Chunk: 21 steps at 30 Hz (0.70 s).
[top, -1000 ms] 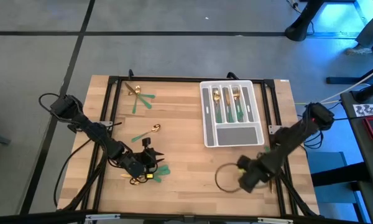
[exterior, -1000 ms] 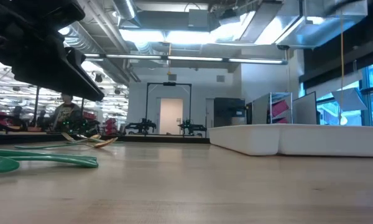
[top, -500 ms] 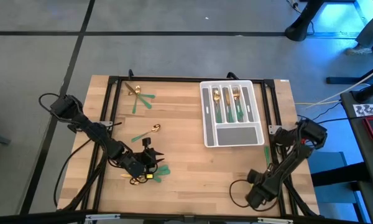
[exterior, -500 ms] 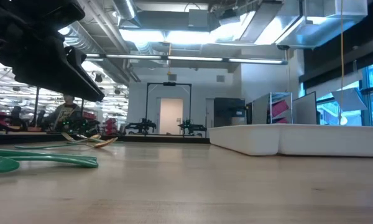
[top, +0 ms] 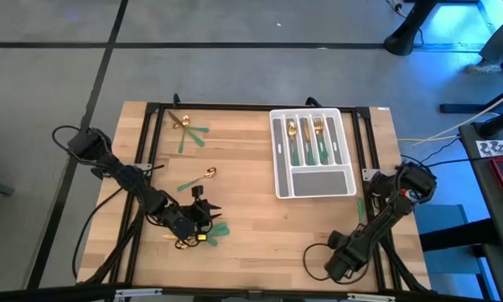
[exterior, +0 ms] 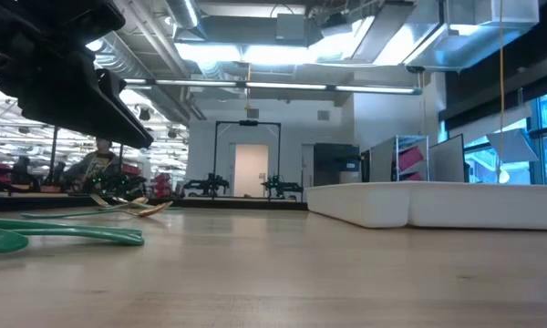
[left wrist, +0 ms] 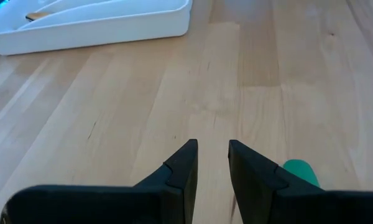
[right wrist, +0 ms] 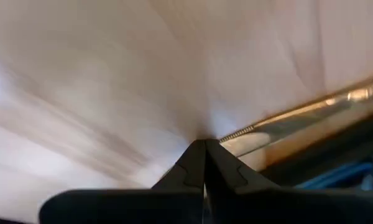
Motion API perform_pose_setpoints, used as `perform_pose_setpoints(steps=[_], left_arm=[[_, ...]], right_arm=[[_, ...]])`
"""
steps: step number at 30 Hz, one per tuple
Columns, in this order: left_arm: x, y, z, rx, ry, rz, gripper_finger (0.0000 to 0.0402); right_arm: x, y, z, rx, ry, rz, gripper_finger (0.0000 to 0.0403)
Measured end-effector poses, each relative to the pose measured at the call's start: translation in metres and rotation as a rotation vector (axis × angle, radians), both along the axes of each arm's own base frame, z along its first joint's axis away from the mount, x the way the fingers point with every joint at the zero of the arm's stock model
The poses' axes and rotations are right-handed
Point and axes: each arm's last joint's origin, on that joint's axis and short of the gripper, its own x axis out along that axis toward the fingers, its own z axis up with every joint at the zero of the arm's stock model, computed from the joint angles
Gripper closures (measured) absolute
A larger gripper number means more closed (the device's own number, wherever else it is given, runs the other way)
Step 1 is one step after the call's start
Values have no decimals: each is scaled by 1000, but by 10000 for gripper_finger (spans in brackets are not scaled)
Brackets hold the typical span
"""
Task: Sort silverware
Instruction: Put the green table knife into the silverware tray
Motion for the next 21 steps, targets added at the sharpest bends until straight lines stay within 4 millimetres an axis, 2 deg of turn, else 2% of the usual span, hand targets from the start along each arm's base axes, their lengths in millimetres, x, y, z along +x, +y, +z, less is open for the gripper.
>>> perform_pose_setpoints(steps=[6,11,14,17,21], left_arm=[[1,-1,2,-4,-17,-7,321],[2,-1,2,3,-18,-14,321],[2,-1,2,3,-19,-14,321],[2,-1,2,2,-20,-14,321],[1,-1,2,2,-20,-15,321]], right_arm=[[37,-7,10,38,-167,-3,400],[76,-10,25,-3,-473,54,400],[92,-10,39,-14,-575,143,400],[93,-9,49,8,-537,213,400],[72,-13,53,-52,-322,225,400]])
